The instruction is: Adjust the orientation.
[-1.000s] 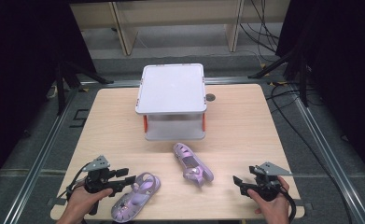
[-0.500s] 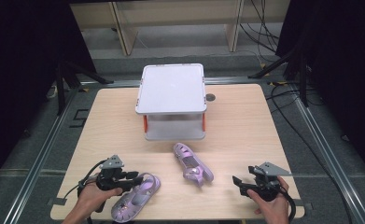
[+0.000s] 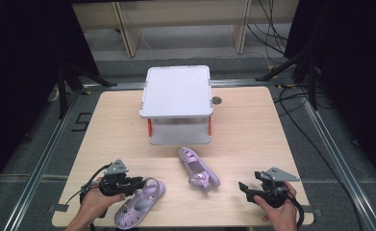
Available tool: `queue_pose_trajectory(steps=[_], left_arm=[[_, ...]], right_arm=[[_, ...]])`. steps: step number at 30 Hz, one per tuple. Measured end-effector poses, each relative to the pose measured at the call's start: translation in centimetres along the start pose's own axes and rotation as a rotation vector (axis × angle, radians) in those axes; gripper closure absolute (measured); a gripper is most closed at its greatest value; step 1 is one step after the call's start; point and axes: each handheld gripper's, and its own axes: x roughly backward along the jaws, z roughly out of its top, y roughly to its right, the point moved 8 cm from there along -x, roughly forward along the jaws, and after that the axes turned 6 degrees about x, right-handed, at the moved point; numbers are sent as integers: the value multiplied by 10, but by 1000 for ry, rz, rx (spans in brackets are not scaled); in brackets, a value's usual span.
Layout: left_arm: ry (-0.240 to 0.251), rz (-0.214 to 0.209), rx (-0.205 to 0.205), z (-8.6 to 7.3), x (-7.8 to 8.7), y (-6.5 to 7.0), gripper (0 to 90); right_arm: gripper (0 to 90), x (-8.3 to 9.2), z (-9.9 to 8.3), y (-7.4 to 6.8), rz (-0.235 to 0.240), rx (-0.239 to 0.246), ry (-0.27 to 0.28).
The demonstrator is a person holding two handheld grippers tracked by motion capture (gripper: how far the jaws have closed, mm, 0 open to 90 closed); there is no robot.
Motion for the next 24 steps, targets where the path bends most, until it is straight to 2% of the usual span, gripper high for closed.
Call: queue_pose_trajectory(steps=[1, 2, 4, 6, 10, 11, 15, 17, 19, 21, 24], left_arm=[[7, 27, -3, 0, -1, -3, 836], [8, 26, -15, 0, -1, -4, 858], [8, 0, -18, 2, -1, -4, 868], [3, -4, -13, 3, -2, -6, 874], [-8, -12, -29, 6, -3, -10, 881], [-8, -15, -30, 8, -2, -11, 882], [15, -9, -27, 19, -3, -18, 885], [9, 13, -36, 25, -5, -25, 885], [0, 8, -41, 30, -9, -28, 885], [-1, 16, -47, 35, -14, -30, 885], [-2, 10, -79, 37, -21, -23, 884]], right_arm=[[260, 0, 0, -1, 2, -7, -3], [260, 0, 0, 0, 2, -7, -4], [261, 0, 0, 0, -2, 0, 0], [262, 1, 0, -1, 2, -16, -1], [263, 1, 1, -1, 4, -19, 5], [263, -1, 1, 0, 0, -5, 9], [263, 0, 1, 0, -2, -14, 8], [263, 1, 2, 1, -8, -6, 12], [263, -1, 2, 1, 6, -11, 15], [263, -2, 2, 1, 3, -12, 24], [264, -1, 2, 1, 3, -12, 21]])
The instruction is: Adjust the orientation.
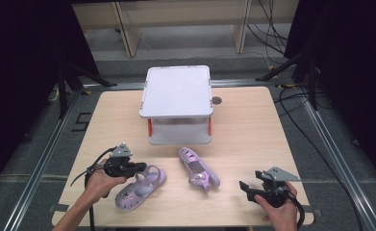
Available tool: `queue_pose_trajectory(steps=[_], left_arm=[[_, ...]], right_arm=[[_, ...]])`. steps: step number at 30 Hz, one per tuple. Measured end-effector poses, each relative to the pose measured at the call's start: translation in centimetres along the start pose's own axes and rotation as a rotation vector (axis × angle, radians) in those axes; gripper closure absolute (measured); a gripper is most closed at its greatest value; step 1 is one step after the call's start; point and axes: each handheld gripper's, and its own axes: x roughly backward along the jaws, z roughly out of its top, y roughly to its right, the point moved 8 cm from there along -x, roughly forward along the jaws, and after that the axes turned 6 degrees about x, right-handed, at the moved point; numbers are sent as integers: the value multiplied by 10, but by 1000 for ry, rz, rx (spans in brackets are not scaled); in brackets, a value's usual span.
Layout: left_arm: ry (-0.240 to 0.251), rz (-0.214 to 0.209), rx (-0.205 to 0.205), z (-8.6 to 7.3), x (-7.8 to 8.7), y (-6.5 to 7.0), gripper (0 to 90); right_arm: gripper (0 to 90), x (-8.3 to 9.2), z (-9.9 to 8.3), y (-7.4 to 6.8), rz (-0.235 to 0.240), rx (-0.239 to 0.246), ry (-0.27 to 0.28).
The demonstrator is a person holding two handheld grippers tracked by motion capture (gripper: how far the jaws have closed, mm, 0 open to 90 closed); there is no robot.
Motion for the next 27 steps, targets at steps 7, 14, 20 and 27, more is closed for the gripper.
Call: queue_pose_trajectory(steps=[7, 14, 20, 27], left_arm=[[11, -75, -98, 5, 0, 37, 879], [-19, -128, -166, 2, -4, 63, 866], [0, -88, -170, -1, -3, 68, 773], [5, 25, -118, -13, 6, 62, 551]], right_arm=[[264, 1, 0, -1, 1, -11, -6], [263, 1, 0, -1, 2, -5, -1], [264, 1, 0, -1, 1, -3, -10], [264, 1, -1, -1, 0, -3, -10]])
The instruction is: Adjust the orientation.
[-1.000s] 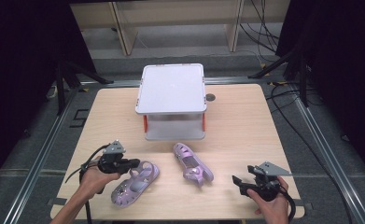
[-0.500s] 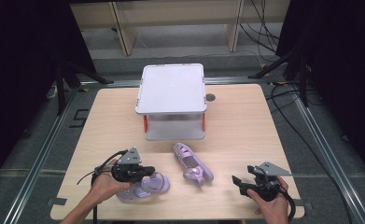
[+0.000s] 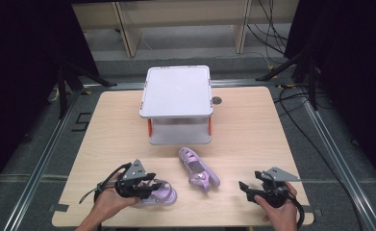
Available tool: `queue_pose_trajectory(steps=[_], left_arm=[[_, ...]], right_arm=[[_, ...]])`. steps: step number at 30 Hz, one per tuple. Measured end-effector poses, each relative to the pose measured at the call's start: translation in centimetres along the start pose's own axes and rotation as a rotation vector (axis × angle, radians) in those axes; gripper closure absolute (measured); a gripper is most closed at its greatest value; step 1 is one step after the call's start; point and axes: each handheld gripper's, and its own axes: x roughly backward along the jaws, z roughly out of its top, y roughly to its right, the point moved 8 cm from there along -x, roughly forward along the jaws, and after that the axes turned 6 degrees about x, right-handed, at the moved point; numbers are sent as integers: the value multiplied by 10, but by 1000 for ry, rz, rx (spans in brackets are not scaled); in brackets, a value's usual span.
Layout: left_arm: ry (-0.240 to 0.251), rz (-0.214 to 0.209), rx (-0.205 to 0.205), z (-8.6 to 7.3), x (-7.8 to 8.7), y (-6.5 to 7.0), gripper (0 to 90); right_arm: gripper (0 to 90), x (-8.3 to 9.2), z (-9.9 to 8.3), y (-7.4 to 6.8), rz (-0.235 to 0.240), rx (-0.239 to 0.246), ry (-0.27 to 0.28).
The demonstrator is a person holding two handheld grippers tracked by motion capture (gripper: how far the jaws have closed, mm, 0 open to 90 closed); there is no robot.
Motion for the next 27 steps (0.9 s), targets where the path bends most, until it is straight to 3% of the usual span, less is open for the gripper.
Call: queue_pose_trajectory(steps=[3, 7, 12, 15, 17, 19, 21, 25, 27], left_arm=[[10, 25, 51, -5, 5, 0, 479], [3, 35, 52, -11, 9, 3, 475], [-14, 54, 12, -18, 21, 2, 463], [-11, 64, 25, -26, 26, 2, 451], [-21, 81, -11, -32, 32, 1, 454], [-4, 80, 4, -36, 35, 3, 466], [-20, 87, -22, -40, 40, 0, 468], [-1, 76, 11, -45, 46, -2, 465], [-8, 82, -6, -47, 49, -3, 468]], right_arm=[[263, 0, 0, 0, 0, 13, 2], [263, 0, 0, 0, -4, 12, 0], [263, 0, 0, -1, 2, 5, -2], [264, 0, 0, 0, -2, 12, -1], [263, 0, 0, -1, 0, 11, -6], [263, -1, 0, -3, 1, -4, -7], [263, -1, 0, -1, -1, 19, -1], [263, -1, 1, -2, 5, 10, 0], [263, -1, 0, -2, 4, 9, -1]])
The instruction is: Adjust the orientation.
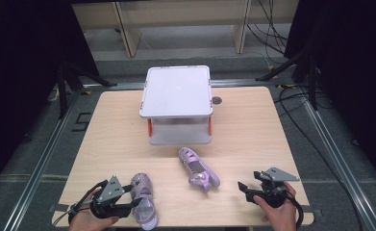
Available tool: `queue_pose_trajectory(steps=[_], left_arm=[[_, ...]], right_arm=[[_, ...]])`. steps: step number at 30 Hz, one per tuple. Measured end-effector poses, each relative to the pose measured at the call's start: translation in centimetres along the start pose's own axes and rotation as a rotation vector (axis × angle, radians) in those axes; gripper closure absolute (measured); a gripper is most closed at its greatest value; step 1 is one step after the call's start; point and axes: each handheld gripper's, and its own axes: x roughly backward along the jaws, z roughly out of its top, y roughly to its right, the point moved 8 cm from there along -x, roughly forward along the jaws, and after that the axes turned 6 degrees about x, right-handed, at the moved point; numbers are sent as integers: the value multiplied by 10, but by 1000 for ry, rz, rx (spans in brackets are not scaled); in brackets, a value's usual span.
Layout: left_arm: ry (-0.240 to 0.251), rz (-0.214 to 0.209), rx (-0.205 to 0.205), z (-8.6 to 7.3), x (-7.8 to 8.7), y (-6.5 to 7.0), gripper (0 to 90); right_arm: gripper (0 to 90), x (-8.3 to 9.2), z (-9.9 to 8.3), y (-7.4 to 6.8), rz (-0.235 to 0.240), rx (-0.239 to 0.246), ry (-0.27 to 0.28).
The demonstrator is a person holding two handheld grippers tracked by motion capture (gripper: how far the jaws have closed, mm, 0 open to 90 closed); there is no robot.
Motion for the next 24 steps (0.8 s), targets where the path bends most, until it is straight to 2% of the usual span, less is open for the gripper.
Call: queue_pose_trajectory(steps=[1, 2, 3, 4, 5, 7, 8, 9, 10, 11, 12, 13, 15, 16, 18, 19, 20, 21, 22, 23, 24], left_arm=[[12, -4, 21, -1, -1, 2, 472], [-5, 5, -7, -2, 1, 1, 477], [-5, 5, -7, -2, 1, 1, 479], [4, -5, 10, -3, -3, 4, 481], [-12, 4, -18, -4, -3, 3, 484], [-6, -1, -11, -3, -4, 5, 502], [-1, 1, -19, -2, -5, 6, 510], [-15, 6, -39, -2, -5, 5, 514], [-2, 1, -22, 0, -7, 8, 516], [-28, 11, -55, -1, -8, 7, 520], [-18, 2, -41, -1, -11, 10, 520], [-12, -5, -39, 0, -14, 12, 519], [-21, -7, -36, 1, -18, 15, 509], [-40, 3, -64, 1, -17, 13, 515], [-38, 4, -66, 2, -18, 12, 533], [-39, 5, -41, 2, -18, 13, 542], [-40, 7, -44, 2, -17, 12, 555], [-38, 9, -37, 1, -18, 11, 575], [-38, 9, -37, 1, -18, 11, 607], [-46, 23, -76, 1, -16, 7, 607], [-34, 18, -64, 1, -17, 9, 633]], right_arm=[[263, 0, -1, -1, 3, -19, -6], [263, 0, -1, -1, 2, -18, -5], [263, 0, -1, -1, 3, -17, -5], [263, 0, -1, -1, 4, -17, -5], [263, 0, -1, -1, 4, -17, -5], [263, 0, -1, -1, 6, -16, -5], [264, 0, -1, -1, 9, -15, 1], [264, 0, 0, 1, 6, 4, 1], [263, 0, -1, 1, 8, 3, 0], [263, 0, -1, 1, 10, 2, 2], [263, 0, -2, -1, 13, -18, -5], [263, 0, -1, 2, 8, 4, 0], [263, 0, -2, 2, 7, 2, 0], [264, 1, -2, 0, 16, -27, -7], [263, 0, -2, -1, 20, -28, 3], [264, 0, -2, -1, 21, -30, 3], [263, 0, -2, -1, 21, -30, 4], [263, 0, -1, 2, 14, -9, 4], [263, 0, -1, 2, 14, -9, 4], [263, 0, -2, 2, 14, -7, 3], [263, 1, -2, -2, 21, -45, -10]])
